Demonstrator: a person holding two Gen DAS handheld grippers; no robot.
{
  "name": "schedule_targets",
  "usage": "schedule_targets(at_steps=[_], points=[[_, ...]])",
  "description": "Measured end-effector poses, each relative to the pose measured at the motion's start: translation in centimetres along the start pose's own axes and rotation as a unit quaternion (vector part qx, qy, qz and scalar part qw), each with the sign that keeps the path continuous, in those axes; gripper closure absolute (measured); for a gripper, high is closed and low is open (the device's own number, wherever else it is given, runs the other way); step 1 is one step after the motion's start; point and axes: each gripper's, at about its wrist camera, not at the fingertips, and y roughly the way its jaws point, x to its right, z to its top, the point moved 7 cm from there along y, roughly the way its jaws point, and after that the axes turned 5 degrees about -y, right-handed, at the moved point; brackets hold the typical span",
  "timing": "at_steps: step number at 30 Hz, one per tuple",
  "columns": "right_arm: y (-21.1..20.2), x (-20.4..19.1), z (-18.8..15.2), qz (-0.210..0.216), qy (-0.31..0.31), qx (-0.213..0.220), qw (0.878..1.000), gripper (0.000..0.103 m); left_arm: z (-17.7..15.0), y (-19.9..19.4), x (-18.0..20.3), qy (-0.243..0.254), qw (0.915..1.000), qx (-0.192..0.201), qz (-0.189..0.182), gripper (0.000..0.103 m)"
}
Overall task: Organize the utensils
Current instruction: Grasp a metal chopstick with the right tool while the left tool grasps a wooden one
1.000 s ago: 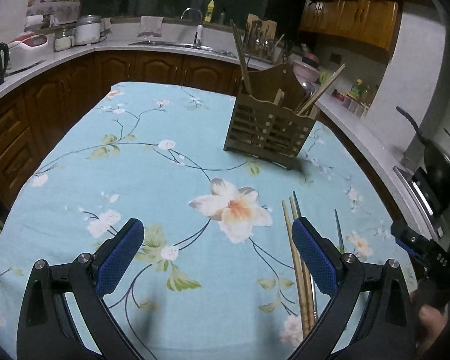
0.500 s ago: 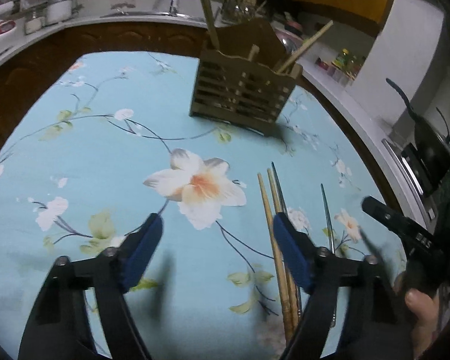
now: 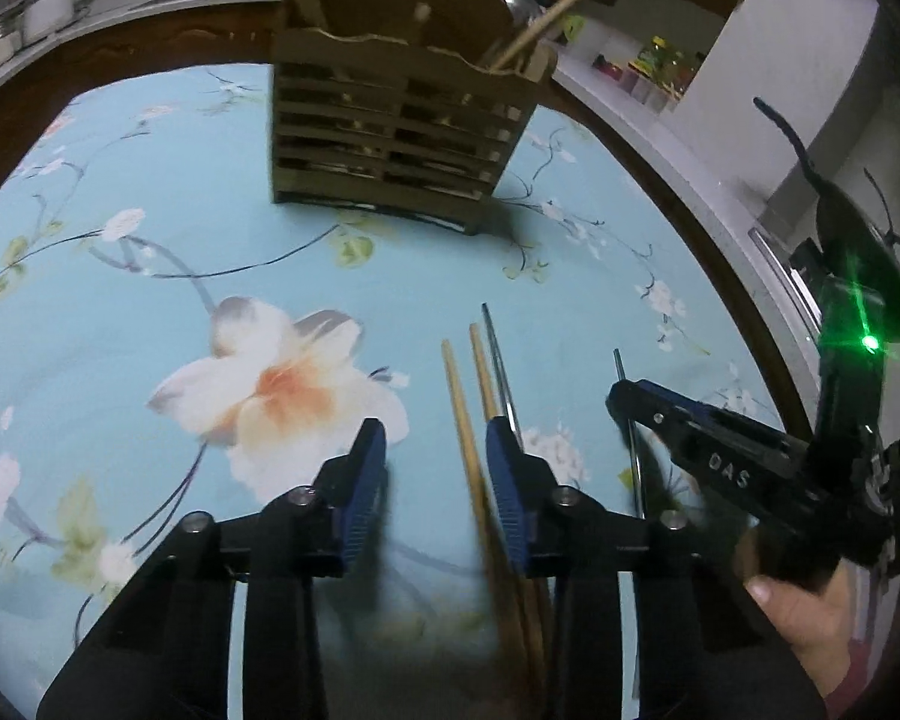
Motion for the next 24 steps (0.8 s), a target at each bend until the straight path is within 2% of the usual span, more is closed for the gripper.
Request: schedule_targets(at_steps=[1,5,12,19,24], points=[[0.0,0.1,0.0,-0.001,-0.001,0.001,1.000,0.085,0.3,0.9,0.2,0.001,1.0000,-0.008,0.000,0.082],[0.0,0.6,0.1,0.007,0.005,-0.005,1.000,0.091,0.9,3.5,0.6,0.017,0.9992,-0.034,0.010,0.093],[-0.1,0.8,-0.1,0.010,0.005,-0.006,1.000,0.094,0.8,4.4,1.2,0.037,0.9983,-0.045,-0.007,0.095],[-0.3,0.7,-0.4,0.011,-0.002,-0.012,1.000,0.094,-1.0,2.6,-0.1,0.078,0.9937,-0.079,-0.016,0.096],[-0.1,0.3,0.0,0.014,-0.004,-0.013,1.000,0.088,-1.3,2.0,-1.0,0.047,0.9940,-0.096,-0.025,0.096]])
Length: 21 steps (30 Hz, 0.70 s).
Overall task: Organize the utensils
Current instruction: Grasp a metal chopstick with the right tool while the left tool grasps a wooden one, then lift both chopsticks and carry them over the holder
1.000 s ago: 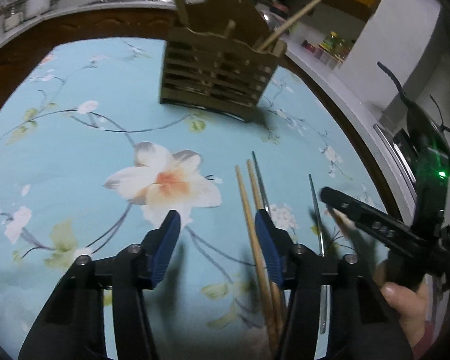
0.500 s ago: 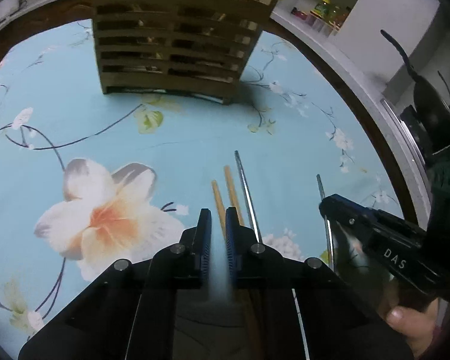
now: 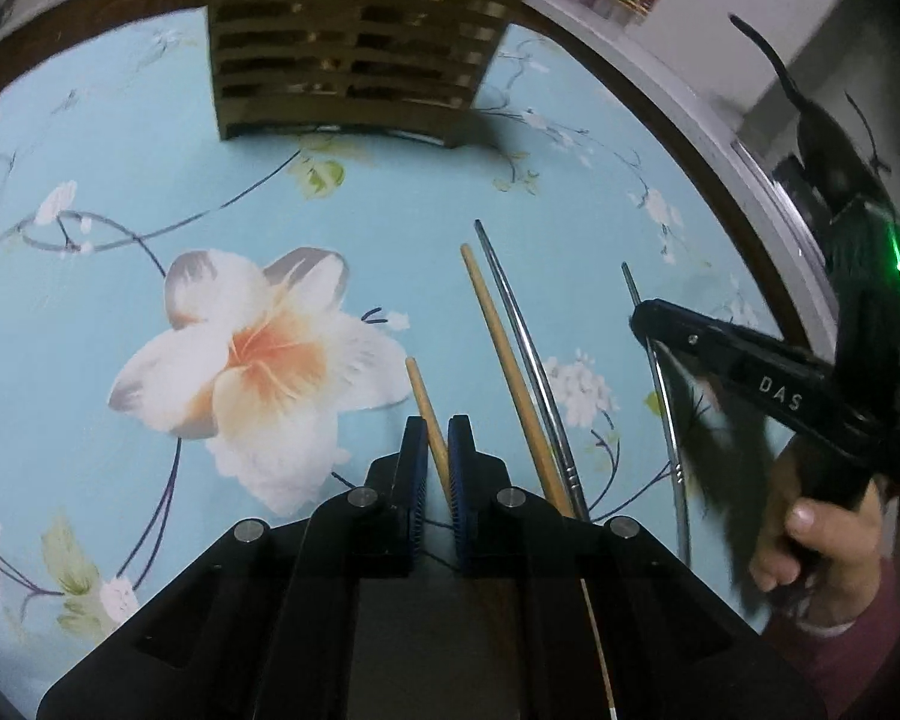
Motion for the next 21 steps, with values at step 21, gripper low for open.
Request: schedule_targets(at_steps=[21], points=[[-2.7,-1.9,0.8,0.038,-0.002,0.036,0.999,0.098,0.4,-2.9,1.4,-0.004,0.9989,0.047,0.003,0.098]])
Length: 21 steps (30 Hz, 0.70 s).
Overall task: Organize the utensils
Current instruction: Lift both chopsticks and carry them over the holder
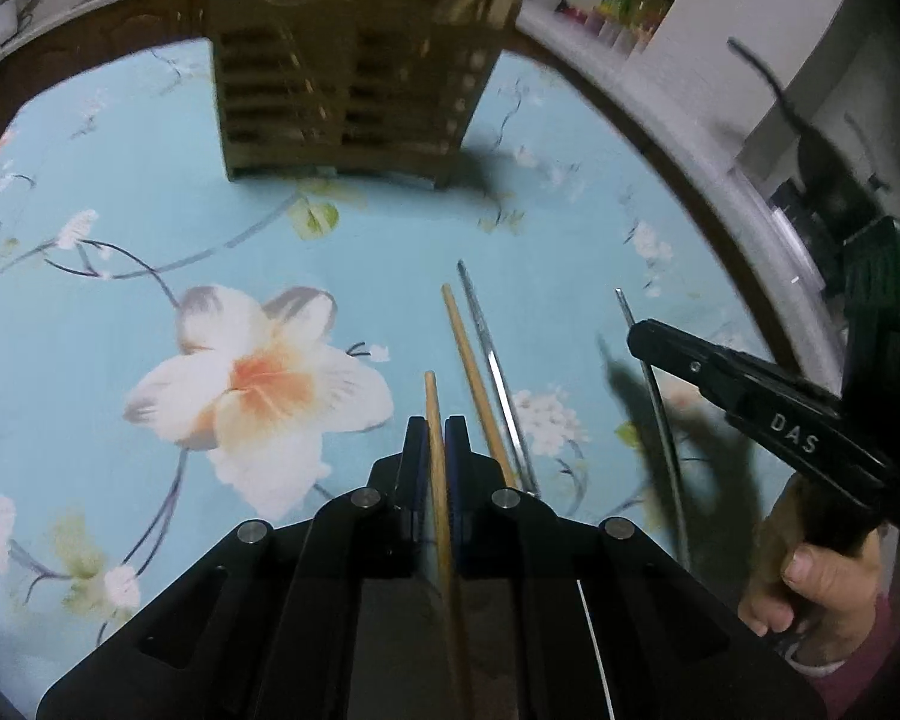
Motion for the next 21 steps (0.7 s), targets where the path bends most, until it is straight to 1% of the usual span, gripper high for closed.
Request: schedule_targets(at_steps=[2,4,8,10,15,18,21], points=[[-1.8,-0.8,0.5,0.008,-0.005,0.018,1.000,0.098,0.1,-2.2,0.1,0.000,0.9998,0.020,-0.010,0.098],[-4.2,-1.9,1.3,0.018,-0.015,0.043,0.999,0.098,0.2,-4.8,0.1,-0.004,0.9987,0.042,-0.030,0.098],[-7.8,-3.6,2.7,0.027,-0.031,0.083,0.996,0.098,0.1,-9.3,-0.2,-0.008,0.9953,0.085,-0.045,0.098],[-9.9,-4.5,3.4,0.031,-0.041,0.106,0.993,0.098,0.2,-11.8,-0.7,-0.015,0.9926,0.110,-0.050,0.098],[-13.1,-6.5,4.8,0.028,-0.068,0.144,0.987,0.098,0.9,-16.5,-1.7,-0.026,0.9851,0.161,-0.054,0.098],[-14.5,-7.3,5.6,0.025,-0.080,0.164,0.983,0.098,1.2,-18.7,-2.0,-0.030,0.9802,0.188,-0.056,0.098],[-15.0,-7.7,6.3,0.028,-0.083,0.174,0.981,0.099,1.5,-19.8,-2.4,-0.030,0.9771,0.204,-0.052,0.098]])
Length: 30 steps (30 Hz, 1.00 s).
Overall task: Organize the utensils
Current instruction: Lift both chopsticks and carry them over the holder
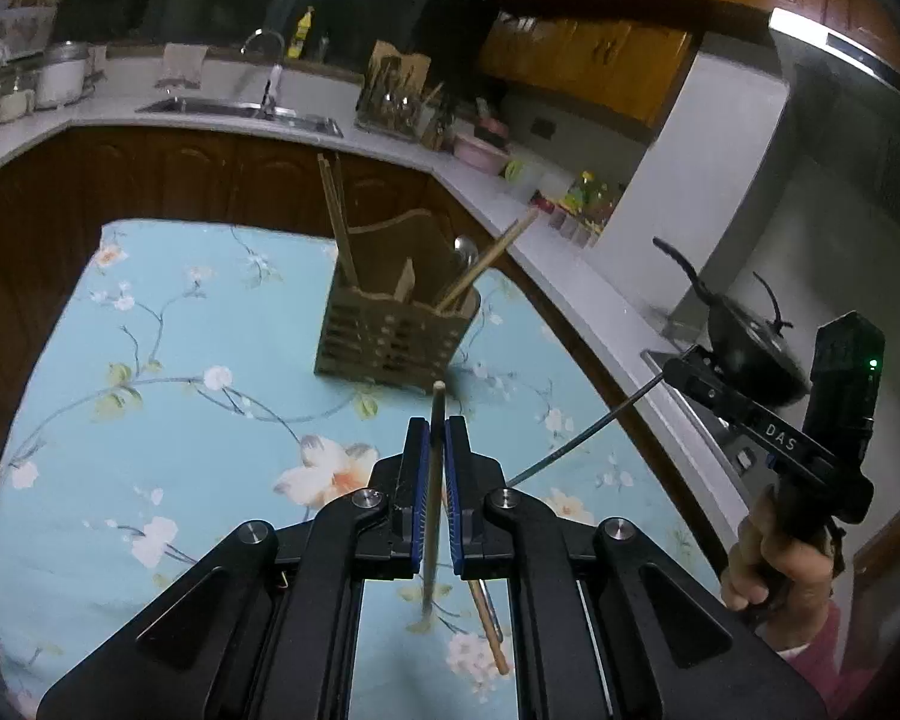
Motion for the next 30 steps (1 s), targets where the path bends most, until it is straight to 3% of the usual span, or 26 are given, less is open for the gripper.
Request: schedule_targets(at_steps=[21,30], points=[[1.2,0.2,3.9,0.003,-0.004,0.021,1.000,0.098,4.7,-0.9,0.5,0.012,0.9988,0.048,0.000,0.099],[2.9,0.7,7.7,0.000,-0.006,0.041,0.999,0.098,10.9,-1.0,2.1,0.045,0.9944,0.095,0.009,0.099]])
